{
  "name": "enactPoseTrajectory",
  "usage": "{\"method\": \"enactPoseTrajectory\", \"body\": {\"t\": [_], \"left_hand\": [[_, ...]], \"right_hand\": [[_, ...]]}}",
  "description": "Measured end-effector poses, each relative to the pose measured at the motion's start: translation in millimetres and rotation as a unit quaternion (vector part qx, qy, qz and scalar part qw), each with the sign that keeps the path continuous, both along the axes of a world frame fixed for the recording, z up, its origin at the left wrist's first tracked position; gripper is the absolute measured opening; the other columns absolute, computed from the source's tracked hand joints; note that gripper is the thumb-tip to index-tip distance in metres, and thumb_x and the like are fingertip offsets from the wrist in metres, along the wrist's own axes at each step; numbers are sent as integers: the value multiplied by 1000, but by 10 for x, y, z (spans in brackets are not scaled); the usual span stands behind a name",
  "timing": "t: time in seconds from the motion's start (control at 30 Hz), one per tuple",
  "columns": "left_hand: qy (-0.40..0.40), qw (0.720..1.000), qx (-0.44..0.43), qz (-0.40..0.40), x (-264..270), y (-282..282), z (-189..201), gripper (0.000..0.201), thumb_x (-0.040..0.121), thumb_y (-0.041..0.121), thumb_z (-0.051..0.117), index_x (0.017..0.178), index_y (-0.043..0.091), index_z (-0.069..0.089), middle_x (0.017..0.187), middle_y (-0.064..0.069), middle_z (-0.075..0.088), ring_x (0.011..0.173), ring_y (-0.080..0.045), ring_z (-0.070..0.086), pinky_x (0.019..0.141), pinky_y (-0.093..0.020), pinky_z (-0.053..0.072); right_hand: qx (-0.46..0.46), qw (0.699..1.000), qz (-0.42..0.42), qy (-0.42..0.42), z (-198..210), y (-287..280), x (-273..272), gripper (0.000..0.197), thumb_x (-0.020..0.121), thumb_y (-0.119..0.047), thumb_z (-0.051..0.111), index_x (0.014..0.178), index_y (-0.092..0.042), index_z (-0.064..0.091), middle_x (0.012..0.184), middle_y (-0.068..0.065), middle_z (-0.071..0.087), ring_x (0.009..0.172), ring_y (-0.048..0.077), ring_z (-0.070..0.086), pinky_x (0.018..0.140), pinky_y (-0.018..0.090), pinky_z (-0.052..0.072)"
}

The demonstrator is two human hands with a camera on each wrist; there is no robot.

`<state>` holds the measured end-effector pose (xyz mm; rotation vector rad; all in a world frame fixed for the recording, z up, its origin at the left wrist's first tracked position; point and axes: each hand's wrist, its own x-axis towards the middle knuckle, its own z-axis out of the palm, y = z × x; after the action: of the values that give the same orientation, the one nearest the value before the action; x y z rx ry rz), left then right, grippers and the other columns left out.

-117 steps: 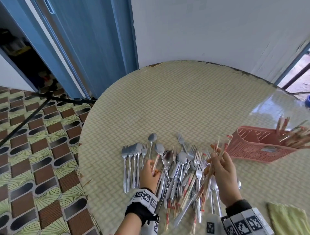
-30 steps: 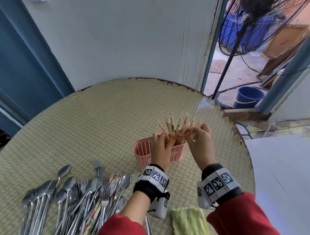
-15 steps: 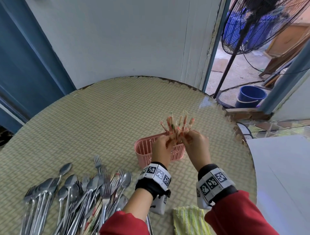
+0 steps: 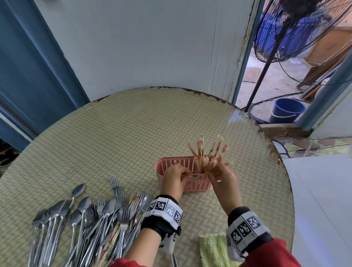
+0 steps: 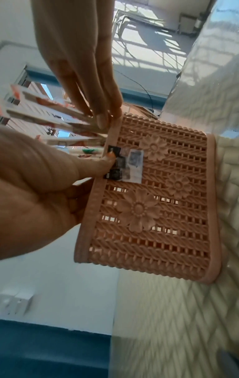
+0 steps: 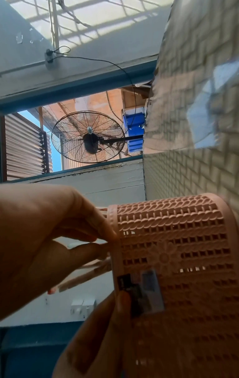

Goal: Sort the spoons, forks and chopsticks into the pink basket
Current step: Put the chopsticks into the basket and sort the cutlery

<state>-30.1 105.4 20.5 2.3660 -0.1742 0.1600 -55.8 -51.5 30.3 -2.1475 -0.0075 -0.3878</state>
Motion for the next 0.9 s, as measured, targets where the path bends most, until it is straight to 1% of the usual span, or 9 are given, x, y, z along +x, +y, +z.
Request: {"method": "enactPoseTrajectory", "body": {"t": [0.1,0.23,0.37,0.47,0.57,0.7,0.77,0.83,0.9], "left_hand": [[20,1000,0,-13,-94,-30,101,44,77,38,71,115,20,62,113,8,59,106,-6,51,100,-30,42],[-13,986,-167,7,-137,-125,366,49,80,35,69,125,31,50,115,17,58,101,3,56,87,-22,50],[-52,975,-216,-21,-53,-223,561,45,83,29,67,126,25,54,114,14,60,95,2,58,79,-14,48],[-74,979,-189,-32,19,-282,618,22,85,21,65,106,18,66,105,9,66,91,7,58,84,-8,45],[-85,977,-195,-6,42,-306,554,12,84,18,66,94,14,71,96,5,70,88,5,60,82,-4,42],[-58,974,-218,18,-29,-331,436,18,87,16,63,103,13,70,103,1,71,93,6,60,83,-2,41],[-19,970,-242,1,-91,-333,426,25,92,19,55,115,16,64,114,4,67,105,5,57,92,-9,42],[30,959,-281,-17,-167,-318,440,32,96,24,46,127,23,55,123,9,61,112,4,55,97,-17,44],[55,953,-298,-17,-233,-298,444,38,98,31,42,135,28,45,127,14,56,112,4,53,96,-19,45]], "right_hand": [[24,994,-57,-87,89,26,-164,31,78,-12,74,98,-25,54,80,-18,57,70,-2,58,64,6,44],[-8,980,-121,-158,231,0,-214,48,72,-24,79,113,-21,54,107,-3,44,93,17,51,78,27,47],[16,981,-111,-158,259,-41,-38,22,80,-31,71,97,-18,68,110,-1,48,98,19,53,76,44,53],[36,978,-114,-174,255,-39,49,8,80,-13,73,88,-12,73,100,4,57,88,14,58,69,36,56],[68,976,-114,-175,237,-28,74,14,79,-6,73,89,-15,75,90,3,62,81,12,60,65,24,54],[90,979,-105,-148,197,24,99,11,82,-9,69,90,-14,74,83,-2,63,77,7,60,66,35,55],[91,983,-89,-130,234,51,35,13,89,-20,62,98,-17,71,92,-4,63,89,9,60,75,34,54],[77,989,-59,-115,271,87,-63,30,95,-37,47,117,-24,63,111,-10,61,107,7,54,91,23,43],[13,991,-34,-128,287,127,-127,42,95,-44,38,131,-27,53,129,-12,55,121,4,44,100,23,32]]}}
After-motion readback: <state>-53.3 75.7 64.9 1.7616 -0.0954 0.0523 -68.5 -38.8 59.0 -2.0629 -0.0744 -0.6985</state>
